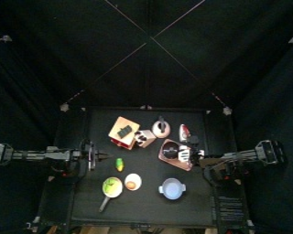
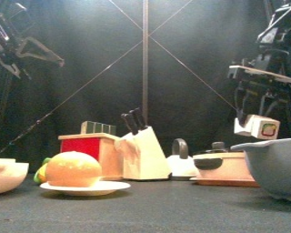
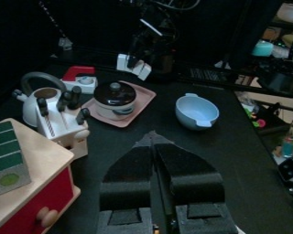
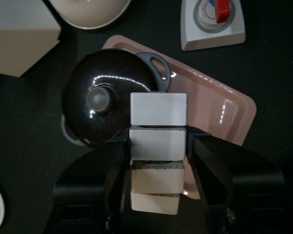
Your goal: Place white sushi roll in middle of board to cut
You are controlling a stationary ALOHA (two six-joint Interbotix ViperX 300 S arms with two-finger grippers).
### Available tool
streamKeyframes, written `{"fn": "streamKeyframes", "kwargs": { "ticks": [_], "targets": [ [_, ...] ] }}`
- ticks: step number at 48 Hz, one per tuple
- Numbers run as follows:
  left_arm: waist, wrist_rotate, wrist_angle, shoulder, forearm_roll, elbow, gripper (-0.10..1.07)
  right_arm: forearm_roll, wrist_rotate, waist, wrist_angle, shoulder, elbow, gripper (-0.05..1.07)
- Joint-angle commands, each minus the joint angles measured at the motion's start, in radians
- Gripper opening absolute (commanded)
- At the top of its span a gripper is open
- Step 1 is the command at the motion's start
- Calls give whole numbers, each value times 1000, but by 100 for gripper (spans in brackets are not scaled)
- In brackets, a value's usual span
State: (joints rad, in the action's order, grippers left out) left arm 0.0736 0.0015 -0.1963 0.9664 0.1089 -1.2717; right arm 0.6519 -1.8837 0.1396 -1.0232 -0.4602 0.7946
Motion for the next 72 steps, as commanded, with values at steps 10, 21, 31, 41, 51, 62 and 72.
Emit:
{"fn": "streamKeyframes", "kwargs": {
  "ticks": [10,21,31,41,51,62,72],
  "targets": [
    [0,0,-5,-3,-2,14,37,64,-5,21,78,104,-132,57],
    [0,0,-3,-3,-2,12,37,121,-11,15,218,239,-219,57],
    [0,0,-5,-3,-2,14,37,98,-49,12,267,341,-268,57],
    [0,0,-5,-3,0,14,37,55,-64,11,285,436,-342,57],
    [0,0,-3,-3,-2,14,37,14,-57,-28,288,546,-403,57],
    [-2,0,-3,-3,0,15,37,-6,-52,-38,268,644,-471,57],
    [-3,0,-3,-3,-3,17,37,-12,-38,-54,249,680,-491,58]
  ]
}}
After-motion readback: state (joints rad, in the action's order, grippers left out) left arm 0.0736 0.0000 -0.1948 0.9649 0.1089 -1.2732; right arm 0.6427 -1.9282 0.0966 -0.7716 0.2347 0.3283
